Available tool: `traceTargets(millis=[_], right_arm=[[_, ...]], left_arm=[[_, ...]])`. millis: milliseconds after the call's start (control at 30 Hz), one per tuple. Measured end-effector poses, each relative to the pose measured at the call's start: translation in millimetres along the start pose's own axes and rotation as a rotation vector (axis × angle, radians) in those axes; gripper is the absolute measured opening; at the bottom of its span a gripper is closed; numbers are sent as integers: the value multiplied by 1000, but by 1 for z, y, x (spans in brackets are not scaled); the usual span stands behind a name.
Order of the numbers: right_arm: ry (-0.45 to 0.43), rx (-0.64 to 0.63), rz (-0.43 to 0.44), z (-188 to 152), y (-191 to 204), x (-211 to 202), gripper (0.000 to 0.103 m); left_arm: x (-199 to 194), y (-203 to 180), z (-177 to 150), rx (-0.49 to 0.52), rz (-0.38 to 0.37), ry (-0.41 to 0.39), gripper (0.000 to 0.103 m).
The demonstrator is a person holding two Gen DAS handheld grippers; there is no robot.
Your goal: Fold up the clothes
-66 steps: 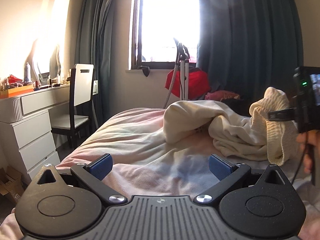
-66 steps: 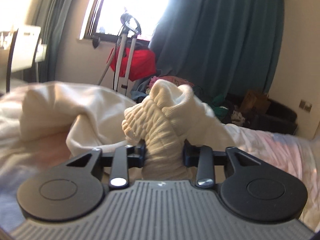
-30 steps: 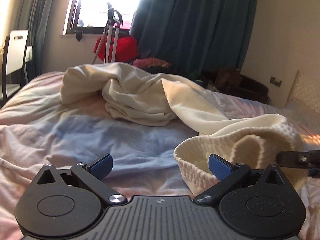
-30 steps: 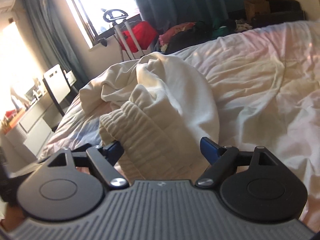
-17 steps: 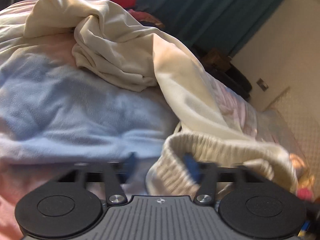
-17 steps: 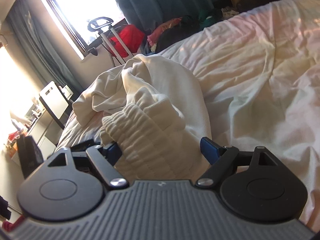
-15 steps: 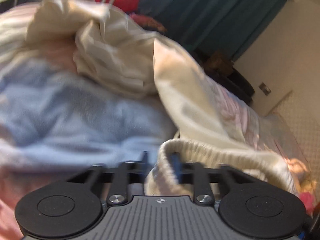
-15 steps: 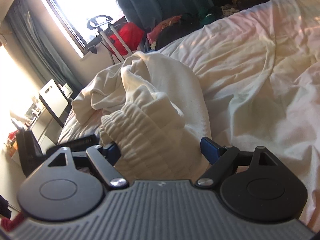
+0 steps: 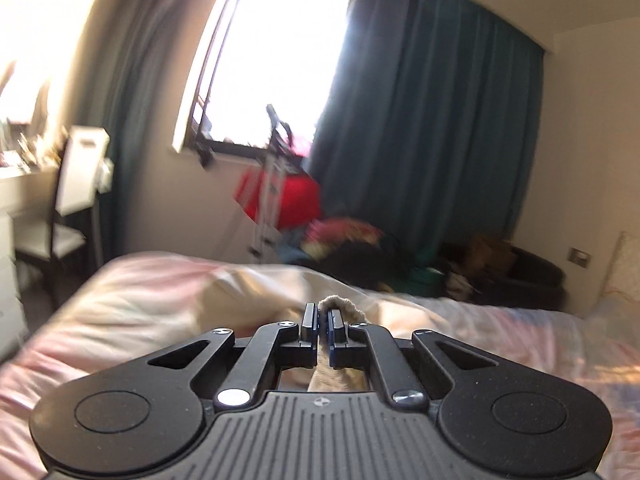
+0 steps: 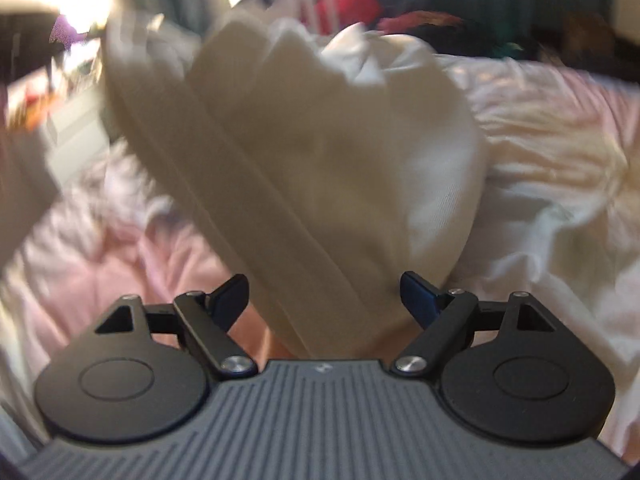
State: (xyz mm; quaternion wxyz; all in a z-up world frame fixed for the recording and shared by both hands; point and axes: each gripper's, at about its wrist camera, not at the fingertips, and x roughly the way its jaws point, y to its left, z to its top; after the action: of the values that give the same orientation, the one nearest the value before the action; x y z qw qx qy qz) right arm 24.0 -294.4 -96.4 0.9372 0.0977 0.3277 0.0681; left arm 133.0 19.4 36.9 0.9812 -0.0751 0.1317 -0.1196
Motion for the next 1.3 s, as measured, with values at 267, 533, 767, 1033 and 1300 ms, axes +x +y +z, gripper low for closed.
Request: traceTargets(millis=[267,533,767,1033,1300], right_arm=[[-54,-102,-55,-8,29,3,64],[-28,-124,-70,-7,39,15,19],[-63,-154,87,5,83,-9,11],[9,-111,410,32,203,52,11],[15,-150,378,22,226,87,10]], left_arm=[[-1,63,-27,-95,82,18,5],[31,100,-41,-240,91,48,5],[37,139,7,-257,154,-2,5],[27,253,90,-228,366,-47,0],[53,290,2,-292,207,198,17]])
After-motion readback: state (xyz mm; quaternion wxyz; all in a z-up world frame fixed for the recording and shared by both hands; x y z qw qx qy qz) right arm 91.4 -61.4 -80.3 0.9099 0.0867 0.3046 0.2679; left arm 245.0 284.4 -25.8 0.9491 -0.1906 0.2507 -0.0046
